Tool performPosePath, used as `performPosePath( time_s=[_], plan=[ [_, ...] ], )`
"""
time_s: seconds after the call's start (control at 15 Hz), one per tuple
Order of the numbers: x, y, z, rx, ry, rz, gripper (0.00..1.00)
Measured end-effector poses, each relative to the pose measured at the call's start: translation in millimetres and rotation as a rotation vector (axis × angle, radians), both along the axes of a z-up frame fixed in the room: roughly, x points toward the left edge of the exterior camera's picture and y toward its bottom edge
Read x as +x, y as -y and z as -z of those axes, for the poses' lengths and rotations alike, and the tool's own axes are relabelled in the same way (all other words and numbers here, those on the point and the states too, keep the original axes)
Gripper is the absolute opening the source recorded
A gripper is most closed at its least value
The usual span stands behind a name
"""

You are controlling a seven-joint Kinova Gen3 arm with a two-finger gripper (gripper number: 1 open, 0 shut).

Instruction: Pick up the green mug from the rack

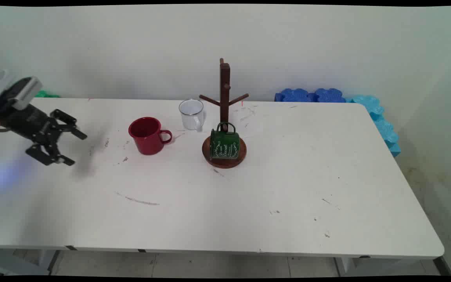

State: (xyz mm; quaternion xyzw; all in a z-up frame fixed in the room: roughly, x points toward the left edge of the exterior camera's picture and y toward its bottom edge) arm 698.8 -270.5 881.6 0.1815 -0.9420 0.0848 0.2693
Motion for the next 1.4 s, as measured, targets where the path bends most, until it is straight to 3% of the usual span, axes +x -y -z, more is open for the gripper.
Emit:
performPosePath(
  time_s=[0.8, 1.4],
  plan=[
    [-115.4, 31.7, 20.9, -0.017, -0.202, -0.085, 1.0],
    [-172.0, 57.7, 38.2, -0.015, -0.315, -0.147, 1.0]
  ],
)
